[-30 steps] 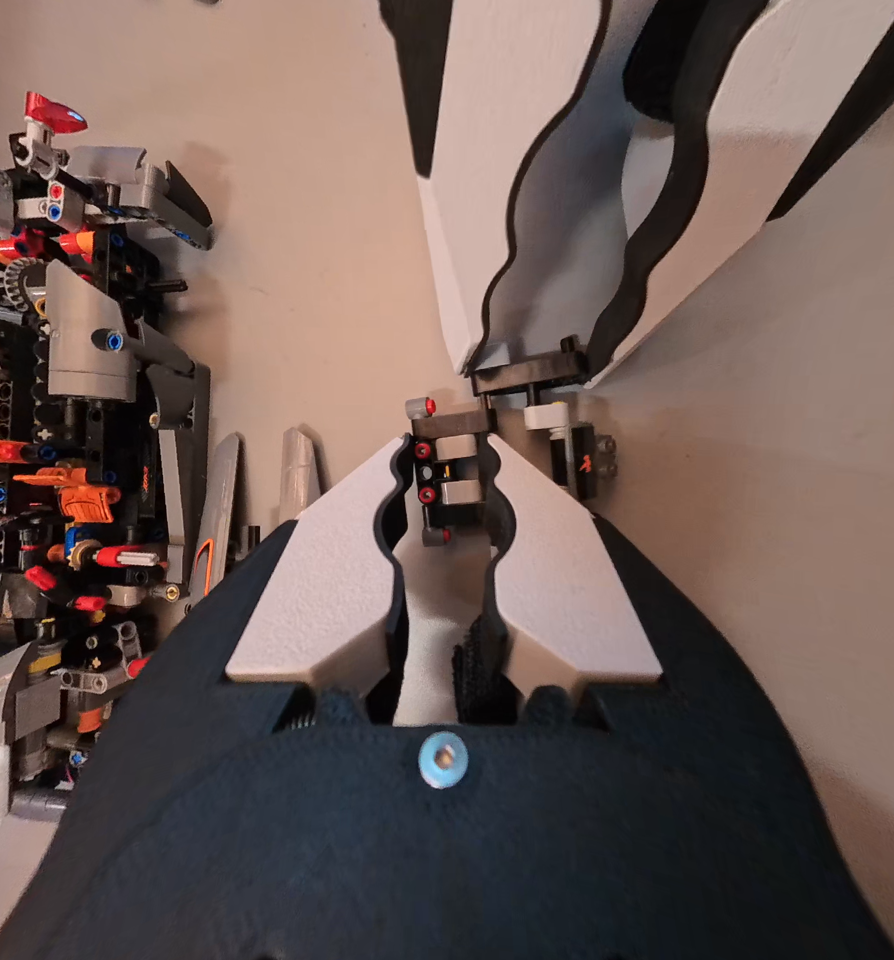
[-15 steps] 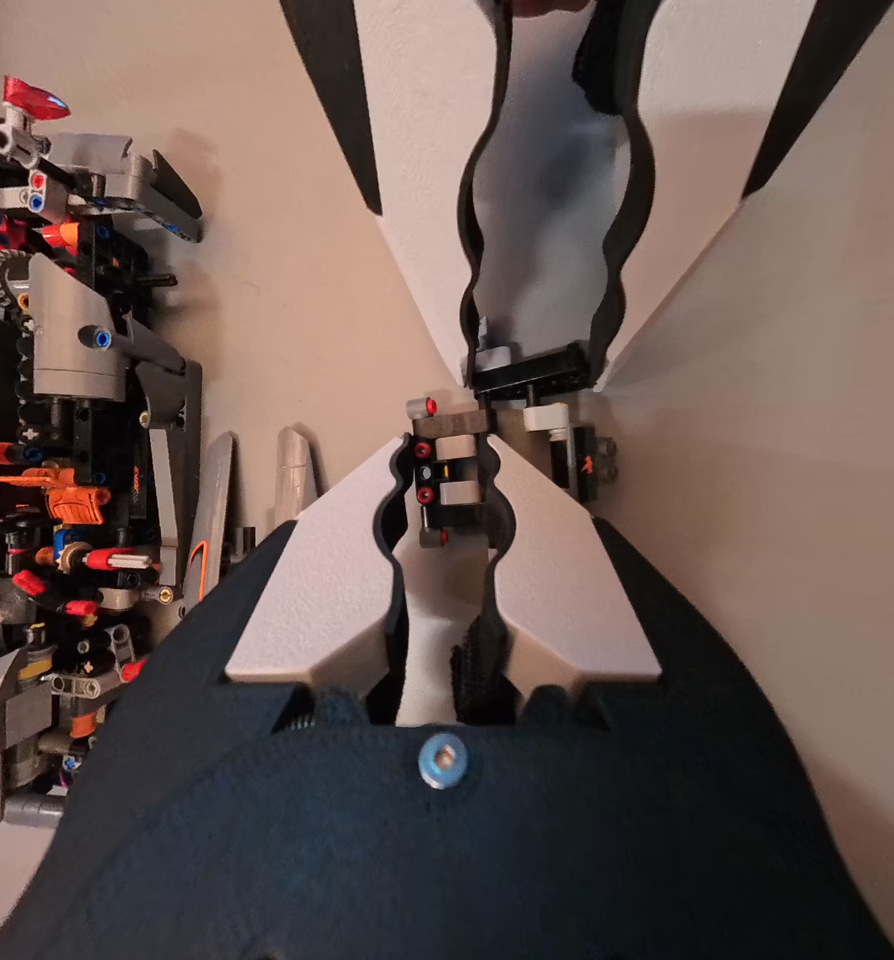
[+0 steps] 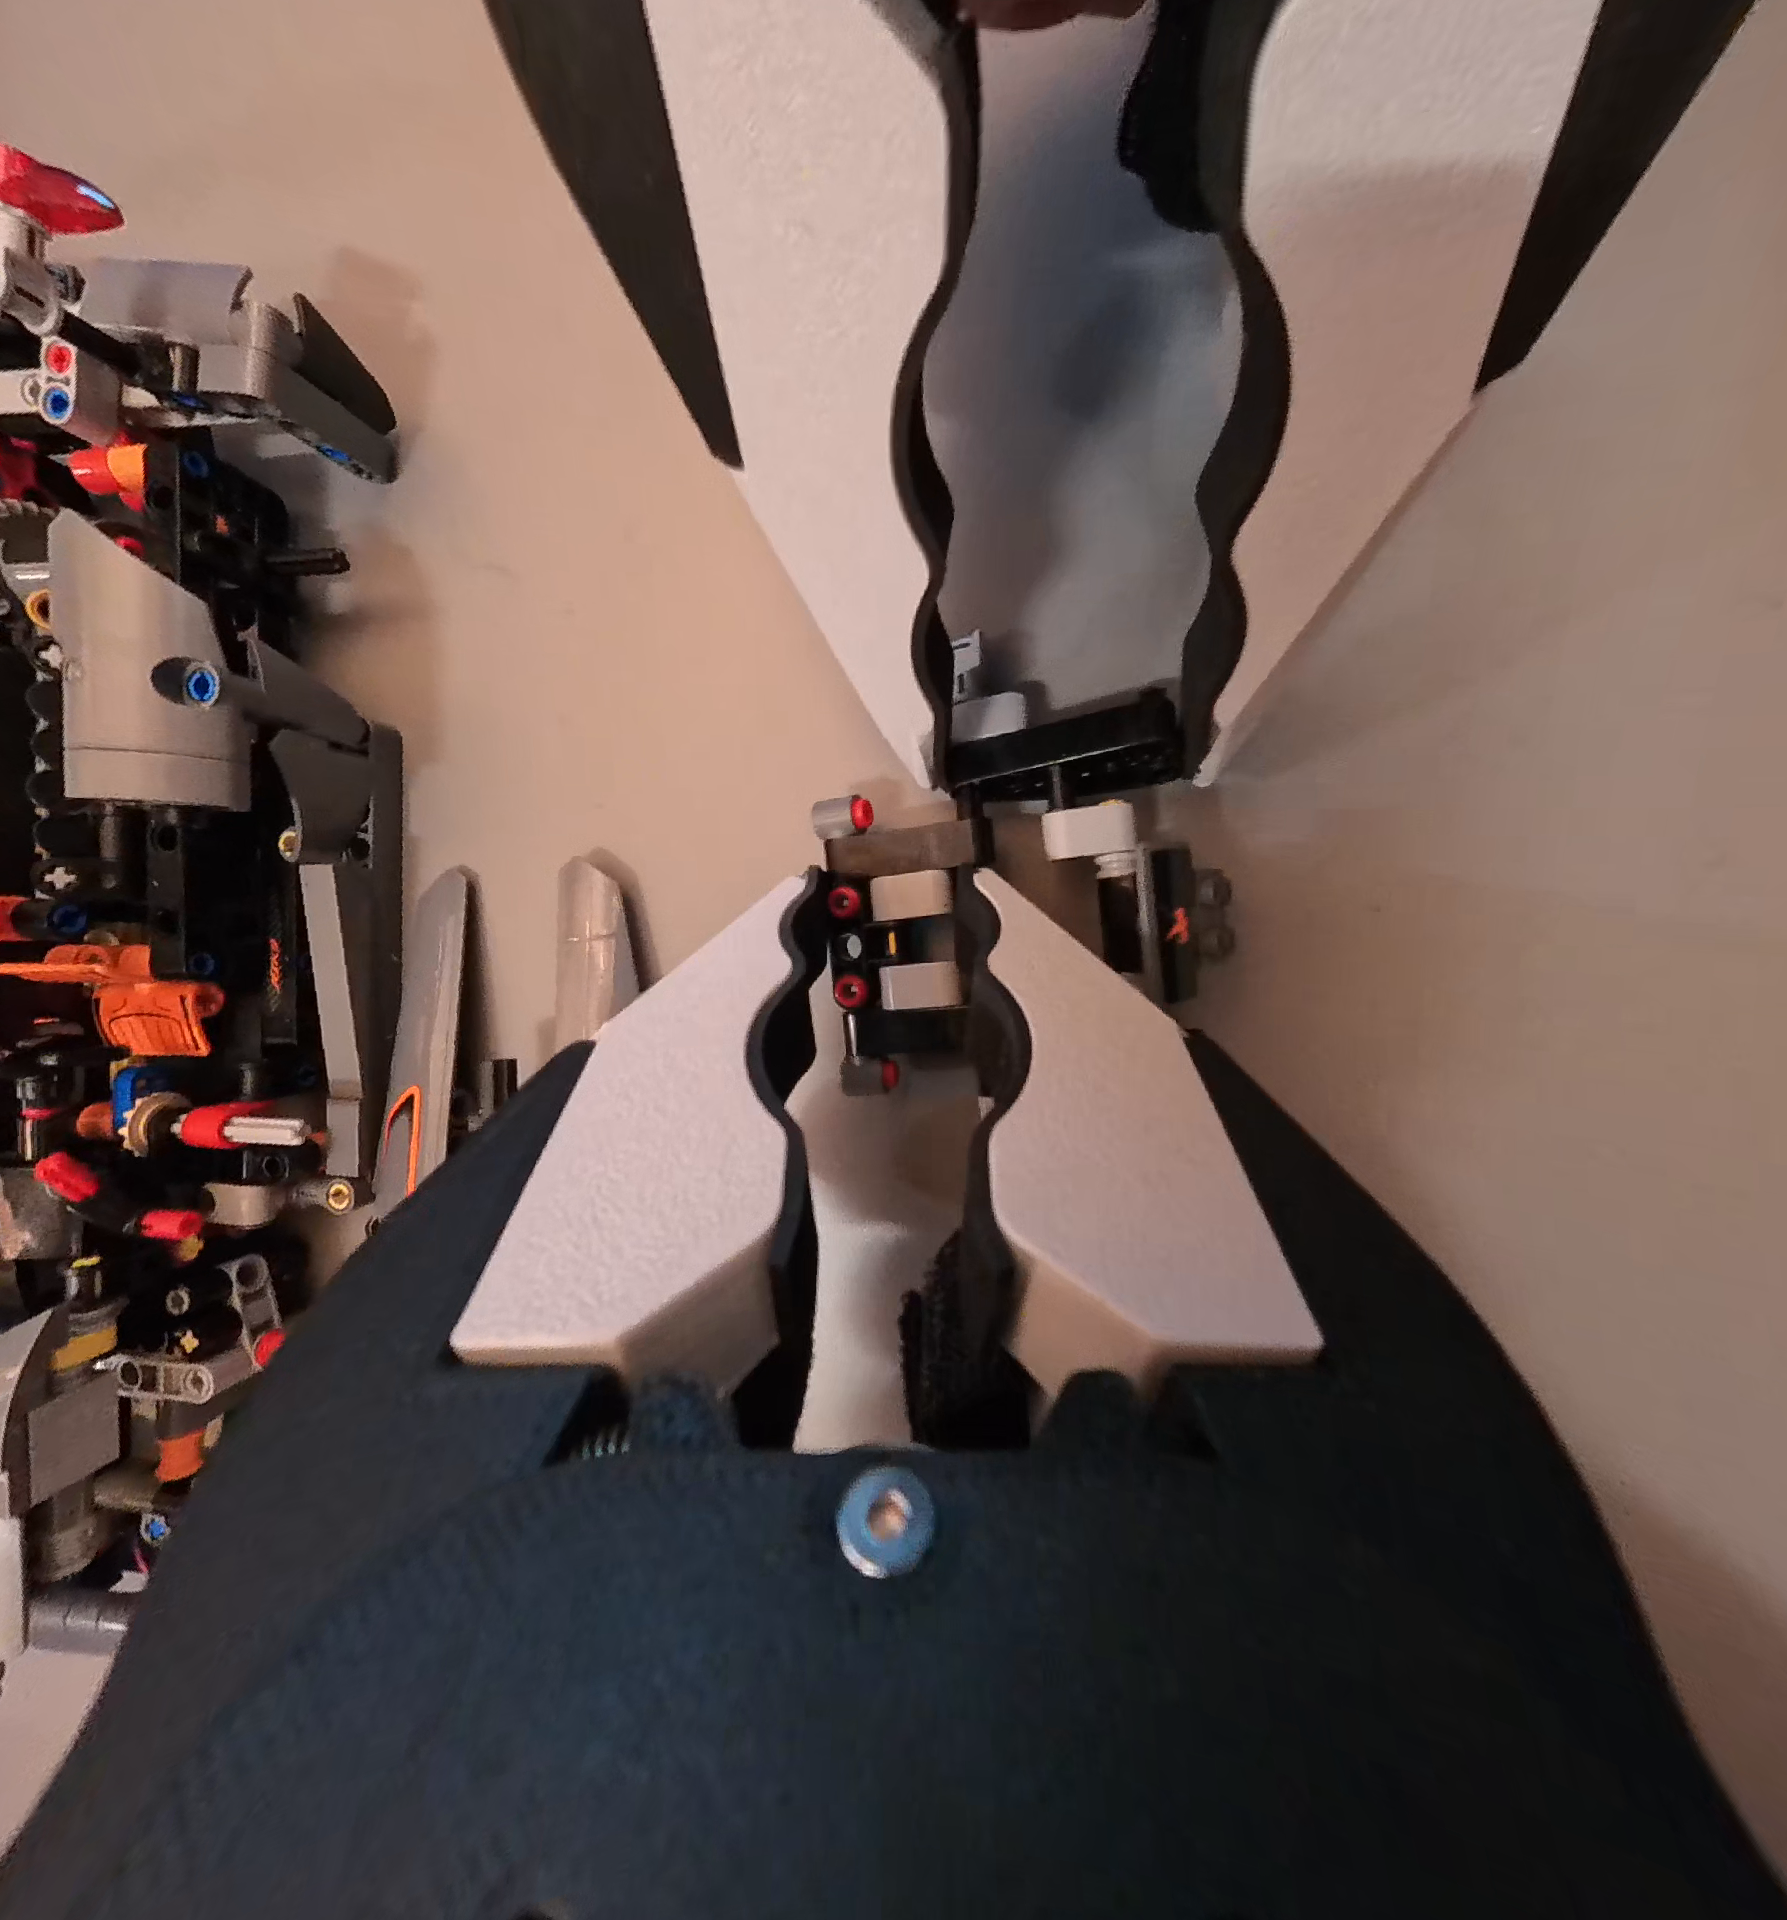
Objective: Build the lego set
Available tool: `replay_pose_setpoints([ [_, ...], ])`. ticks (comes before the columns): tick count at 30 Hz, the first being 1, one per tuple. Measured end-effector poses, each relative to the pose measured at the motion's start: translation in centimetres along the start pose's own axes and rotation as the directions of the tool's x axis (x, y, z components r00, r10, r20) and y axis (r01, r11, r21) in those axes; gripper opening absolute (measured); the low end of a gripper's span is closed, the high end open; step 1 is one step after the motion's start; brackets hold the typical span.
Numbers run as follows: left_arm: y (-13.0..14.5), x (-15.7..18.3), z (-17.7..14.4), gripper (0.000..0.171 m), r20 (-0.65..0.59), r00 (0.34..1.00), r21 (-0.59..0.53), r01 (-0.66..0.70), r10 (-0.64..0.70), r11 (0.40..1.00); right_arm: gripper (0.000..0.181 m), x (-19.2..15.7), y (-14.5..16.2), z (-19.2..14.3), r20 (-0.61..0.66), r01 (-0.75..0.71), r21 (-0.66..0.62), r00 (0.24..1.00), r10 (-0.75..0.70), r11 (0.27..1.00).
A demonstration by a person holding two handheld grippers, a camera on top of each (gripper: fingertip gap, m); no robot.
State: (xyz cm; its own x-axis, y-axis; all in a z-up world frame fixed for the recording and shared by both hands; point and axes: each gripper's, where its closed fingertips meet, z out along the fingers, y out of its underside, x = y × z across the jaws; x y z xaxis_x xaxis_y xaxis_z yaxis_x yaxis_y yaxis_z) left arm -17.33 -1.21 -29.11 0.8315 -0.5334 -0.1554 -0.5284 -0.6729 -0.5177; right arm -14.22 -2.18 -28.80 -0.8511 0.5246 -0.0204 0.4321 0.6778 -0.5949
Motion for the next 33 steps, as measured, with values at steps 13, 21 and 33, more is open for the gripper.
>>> replay_pose_setpoints([
  [13,-0.4,0.2,0.2,0.022,-0.001,1.0,0.037,-0.01,0.01,0.999,0.05,0.1,1.1,-0.9,0.065,-0.022,0.076,0.998,0.017,0.997],
  [21,-0.4,0.2,0.2,0.022,0.002,1.0,0.039,-0.003,0.003,0.999,0.038,0.0,1.0,-0.4,0.095,-0.076,0.119,0.993,0.065,0.99],
  [33,-0.5,0.2,0.2,0.022,0.006,1.0,0.044,0.004,-0.004,0.999,0.038,-0.2,0.7,-0.7,0.032,0.057,0.084,0.998,-0.06,0.995],
])
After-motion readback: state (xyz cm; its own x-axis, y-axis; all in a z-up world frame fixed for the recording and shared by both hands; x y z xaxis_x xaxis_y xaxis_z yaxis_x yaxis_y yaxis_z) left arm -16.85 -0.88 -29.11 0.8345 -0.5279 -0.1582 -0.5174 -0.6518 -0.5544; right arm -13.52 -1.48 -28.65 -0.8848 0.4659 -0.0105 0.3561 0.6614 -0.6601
